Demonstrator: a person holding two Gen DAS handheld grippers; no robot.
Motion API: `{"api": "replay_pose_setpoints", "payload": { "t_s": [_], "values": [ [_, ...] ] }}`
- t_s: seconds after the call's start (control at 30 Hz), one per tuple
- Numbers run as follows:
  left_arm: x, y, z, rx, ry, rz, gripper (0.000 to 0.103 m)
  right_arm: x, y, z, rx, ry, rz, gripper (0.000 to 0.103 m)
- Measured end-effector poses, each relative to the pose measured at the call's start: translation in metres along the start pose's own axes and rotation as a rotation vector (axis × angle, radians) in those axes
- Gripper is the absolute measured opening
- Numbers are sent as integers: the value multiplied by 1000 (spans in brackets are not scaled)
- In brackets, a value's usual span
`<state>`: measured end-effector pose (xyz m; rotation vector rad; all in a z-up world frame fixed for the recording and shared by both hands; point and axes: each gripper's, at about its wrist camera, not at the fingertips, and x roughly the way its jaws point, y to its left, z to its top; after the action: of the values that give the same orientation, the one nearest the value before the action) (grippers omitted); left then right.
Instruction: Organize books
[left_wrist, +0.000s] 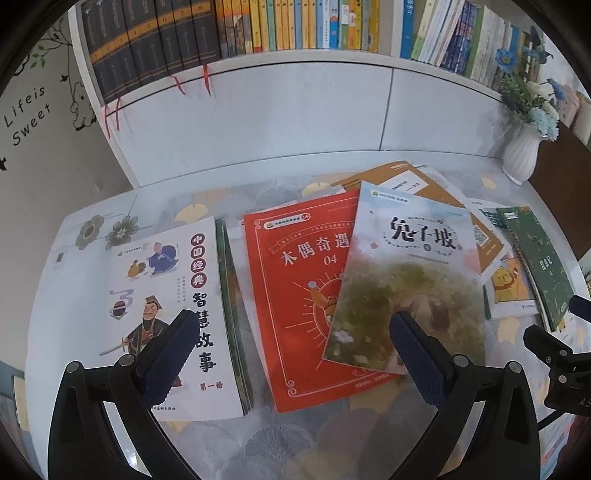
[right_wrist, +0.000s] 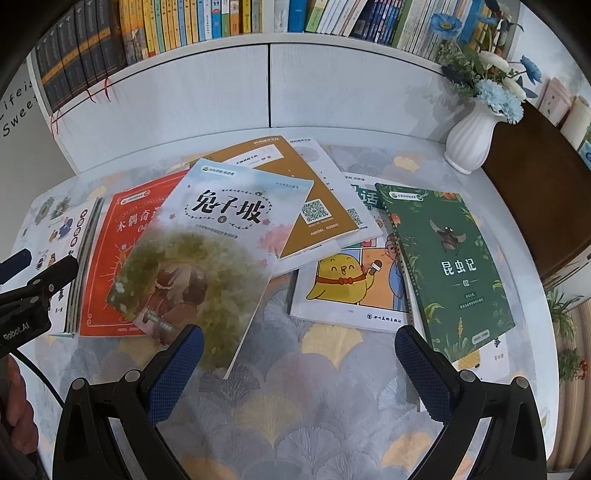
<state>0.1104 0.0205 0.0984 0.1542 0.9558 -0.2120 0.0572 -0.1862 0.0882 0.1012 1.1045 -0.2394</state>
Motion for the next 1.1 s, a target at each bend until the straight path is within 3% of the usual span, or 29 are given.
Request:
{"api": "replay_pose_setpoints", "payload": {
  "t_s": [0.53, 0.63, 0.87, 1.1],
  "values": [
    [31, 4, 1, -16, 49, -7, 102, 27, 9, 9, -5, 29, 29, 103],
    [38, 6, 5, -22, 52, -50, 102, 33, 10, 12, 3, 24, 49, 102],
    [61, 13, 29, -39, 79, -245, 102, 54, 3, 25, 59, 43, 85, 100],
    [87, 3, 35, -41, 130, -272, 102, 71, 7, 31, 56, 69, 102, 100]
  ]
}}
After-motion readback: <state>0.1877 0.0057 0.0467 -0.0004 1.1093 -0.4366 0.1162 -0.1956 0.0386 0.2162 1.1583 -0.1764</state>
